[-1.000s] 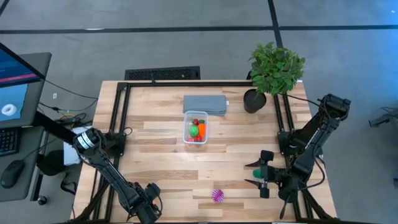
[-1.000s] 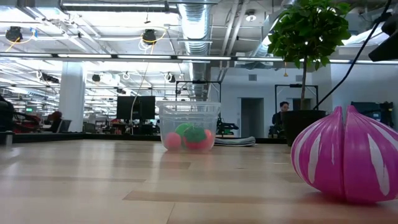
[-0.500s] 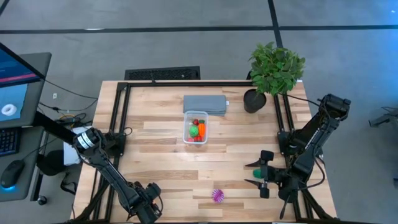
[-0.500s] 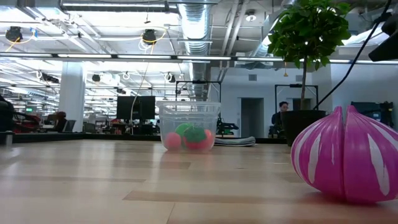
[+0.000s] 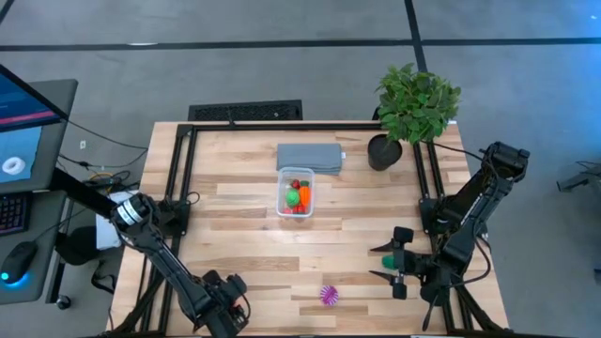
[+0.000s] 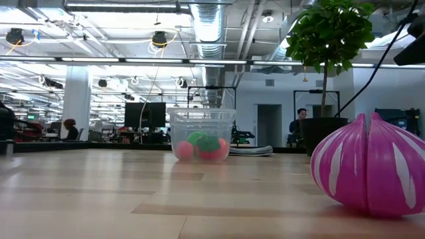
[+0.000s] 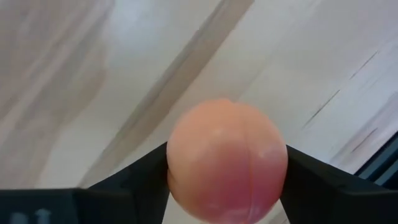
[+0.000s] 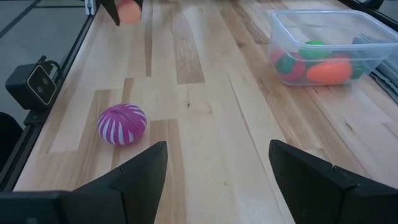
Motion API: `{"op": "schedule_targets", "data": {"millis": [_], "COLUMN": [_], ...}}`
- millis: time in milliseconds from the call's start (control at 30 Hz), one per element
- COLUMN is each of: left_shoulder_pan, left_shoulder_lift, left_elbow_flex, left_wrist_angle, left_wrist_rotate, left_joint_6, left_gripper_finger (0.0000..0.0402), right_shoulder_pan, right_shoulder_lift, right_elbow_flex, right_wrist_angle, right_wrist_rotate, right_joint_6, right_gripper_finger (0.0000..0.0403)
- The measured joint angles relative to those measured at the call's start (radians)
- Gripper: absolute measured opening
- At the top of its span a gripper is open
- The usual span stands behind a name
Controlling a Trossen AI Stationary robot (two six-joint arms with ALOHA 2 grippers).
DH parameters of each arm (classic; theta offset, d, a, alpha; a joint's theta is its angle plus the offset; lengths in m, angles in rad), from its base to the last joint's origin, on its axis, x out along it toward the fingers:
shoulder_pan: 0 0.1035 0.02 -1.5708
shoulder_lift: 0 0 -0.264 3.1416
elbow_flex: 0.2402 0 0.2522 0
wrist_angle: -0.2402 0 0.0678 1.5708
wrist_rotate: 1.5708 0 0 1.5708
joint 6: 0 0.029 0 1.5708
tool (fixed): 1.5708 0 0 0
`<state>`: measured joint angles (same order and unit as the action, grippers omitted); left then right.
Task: Pick and placing Produce into tupperware
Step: Put the pink peach into the transparent bin
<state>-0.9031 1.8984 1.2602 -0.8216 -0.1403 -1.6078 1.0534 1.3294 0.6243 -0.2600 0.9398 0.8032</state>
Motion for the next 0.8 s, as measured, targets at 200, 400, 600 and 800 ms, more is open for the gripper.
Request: {"op": "schedule_targets", "data": {"millis": [200, 400, 600, 800], "left_shoulder_pan": [0.0, -0.003, -0.003, -0.003], "left_shoulder_lift": [0.0, 0.0, 0.0, 0.0], "left_elbow_flex": [0.055, 0.119, 0.191, 0.247], "left_wrist_angle": [-0.113, -0.173, -0.274, -0.36], "left_wrist_rotate": [-0.054, -0.191, -0.326, -0.465], "left_joint_6": [0.01, 0.069, 0.118, 0.163], "left_gripper_finger": [0.0224, 0.0228, 0.0238, 0.0223], "right_shoulder_pan": [0.0, 0.0, 0.0, 0.0], "right_shoulder_lift": [0.0, 0.0, 0.0, 0.0], "right_elbow_flex": [0.0, 0.0, 0.0, 0.0], "right_wrist_angle": [0.0, 0.0, 0.001, 0.003], "right_wrist_rotate": [0.0, 0.0, -0.001, -0.001], "right_joint_6": [0.0, 0.0, 0.0, 0.0], "right_gripper_finger": [0.0306, 0.0306, 0.0306, 0.0306]}}
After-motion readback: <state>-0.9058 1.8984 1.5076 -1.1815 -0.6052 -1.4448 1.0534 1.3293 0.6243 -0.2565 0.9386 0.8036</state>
